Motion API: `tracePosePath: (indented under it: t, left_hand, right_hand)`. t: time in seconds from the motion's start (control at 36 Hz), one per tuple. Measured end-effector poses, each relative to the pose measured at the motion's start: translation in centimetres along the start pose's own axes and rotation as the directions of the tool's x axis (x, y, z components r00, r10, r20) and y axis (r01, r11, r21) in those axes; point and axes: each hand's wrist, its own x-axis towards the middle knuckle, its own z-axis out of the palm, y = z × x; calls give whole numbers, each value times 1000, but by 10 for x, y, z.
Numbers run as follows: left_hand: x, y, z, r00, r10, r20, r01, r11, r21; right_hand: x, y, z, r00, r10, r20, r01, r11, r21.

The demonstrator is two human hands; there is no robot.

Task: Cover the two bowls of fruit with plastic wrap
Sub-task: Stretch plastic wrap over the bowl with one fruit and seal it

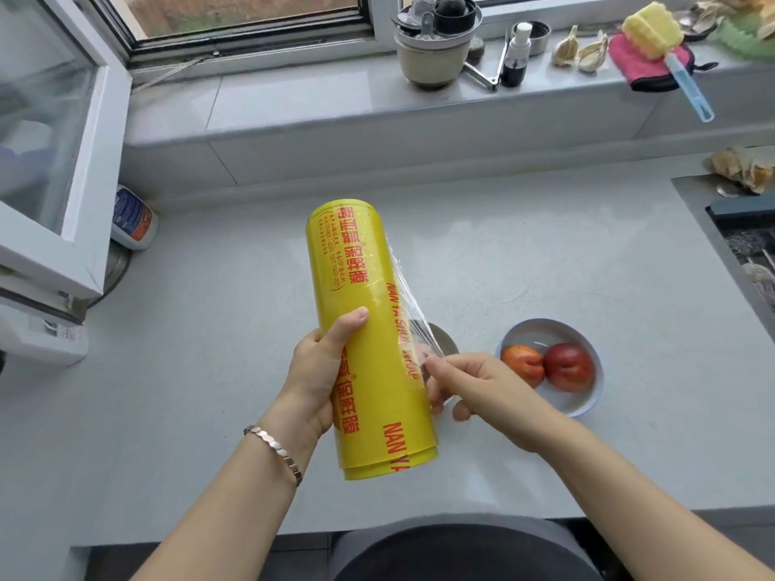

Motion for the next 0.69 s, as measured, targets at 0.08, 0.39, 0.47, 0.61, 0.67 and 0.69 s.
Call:
tracePosePath:
  t: [0.08,0.39,0.47,0.61,0.67,0.69]
  left_hand:
    - [1,4,-3,998,35,-51,-33,999,30]
    - [-2,-6,5,982,166,-86,-145,966,214]
    - [-1,-10,4,982,178,-62,-157,954,254]
    - [-4,-13,4,978,207,-38,-184,928,323]
    - [-4,-14,5,976,215,-25,-195,924,329]
    - [-5,-14,5,975,220,-19,-201,922,330]
  right_hand:
    - [-5,2,0,999,-54,-1,54,998,-44]
    - [4,5,8,990,-39,-139,49,996,71]
    - [8,10,9,983,-1,-183,18,996,89]
    - [12,16,12,977,122,-178,-65,953,294]
    - [13,17,14,975,142,-169,-78,938,337]
    - [14,16,15,974,153,-168,-88,936,341]
